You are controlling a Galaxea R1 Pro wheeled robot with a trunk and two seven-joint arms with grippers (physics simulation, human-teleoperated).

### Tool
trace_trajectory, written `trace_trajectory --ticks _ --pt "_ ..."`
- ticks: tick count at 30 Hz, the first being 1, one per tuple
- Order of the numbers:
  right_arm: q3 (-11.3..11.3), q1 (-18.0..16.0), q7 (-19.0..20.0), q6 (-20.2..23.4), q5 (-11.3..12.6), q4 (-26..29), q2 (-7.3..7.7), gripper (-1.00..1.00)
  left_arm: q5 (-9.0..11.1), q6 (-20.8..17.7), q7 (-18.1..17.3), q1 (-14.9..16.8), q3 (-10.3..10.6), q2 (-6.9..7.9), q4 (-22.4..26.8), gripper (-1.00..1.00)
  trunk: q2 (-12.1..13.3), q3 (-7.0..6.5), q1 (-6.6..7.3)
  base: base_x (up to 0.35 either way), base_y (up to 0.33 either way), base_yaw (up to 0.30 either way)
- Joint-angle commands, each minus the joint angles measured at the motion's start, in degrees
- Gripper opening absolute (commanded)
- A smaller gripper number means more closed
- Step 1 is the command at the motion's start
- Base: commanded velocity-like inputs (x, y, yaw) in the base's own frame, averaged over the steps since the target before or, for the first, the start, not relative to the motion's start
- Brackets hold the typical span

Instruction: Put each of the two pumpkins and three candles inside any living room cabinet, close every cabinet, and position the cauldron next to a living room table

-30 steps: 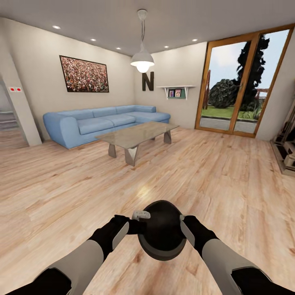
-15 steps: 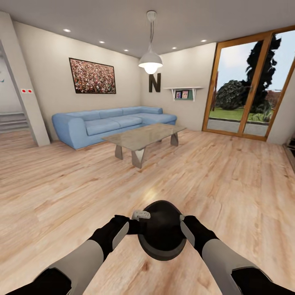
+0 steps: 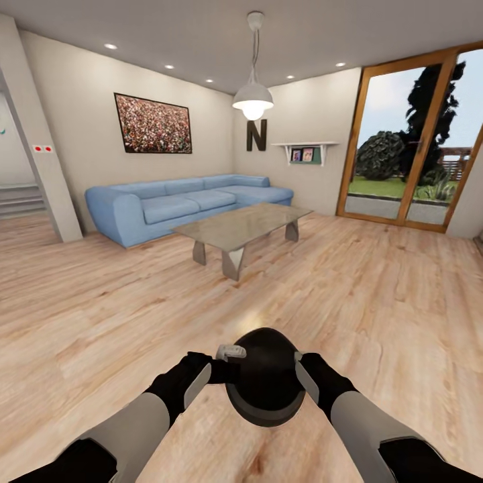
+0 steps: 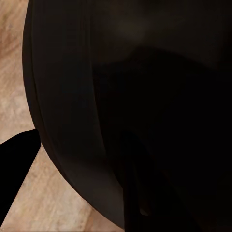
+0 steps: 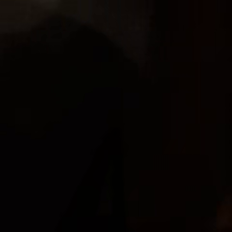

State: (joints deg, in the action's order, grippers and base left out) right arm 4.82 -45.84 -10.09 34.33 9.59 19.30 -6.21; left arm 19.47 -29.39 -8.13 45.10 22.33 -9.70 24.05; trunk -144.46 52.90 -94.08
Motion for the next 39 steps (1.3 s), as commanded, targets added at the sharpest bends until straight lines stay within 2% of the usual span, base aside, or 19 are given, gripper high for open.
trace_trajectory --ticks 1,39 --pt "2.13 -0.04 -0.36 -0.05 3.16 -0.06 0.05 -1.00 -0.48 -0.12 0.13 0.07 1.04 0.30 0.13 -1.00 -0.03 0.05 0.00 0.238 0.196 0.000" --pt "2.13 -0.04 -0.36 -0.05 3.16 -0.05 0.09 -1.00 -0.48 -0.08 0.05 0.05 1.05 0.30 0.12 -1.00 -0.03 0.05 0.00 0.238 0.196 0.000"
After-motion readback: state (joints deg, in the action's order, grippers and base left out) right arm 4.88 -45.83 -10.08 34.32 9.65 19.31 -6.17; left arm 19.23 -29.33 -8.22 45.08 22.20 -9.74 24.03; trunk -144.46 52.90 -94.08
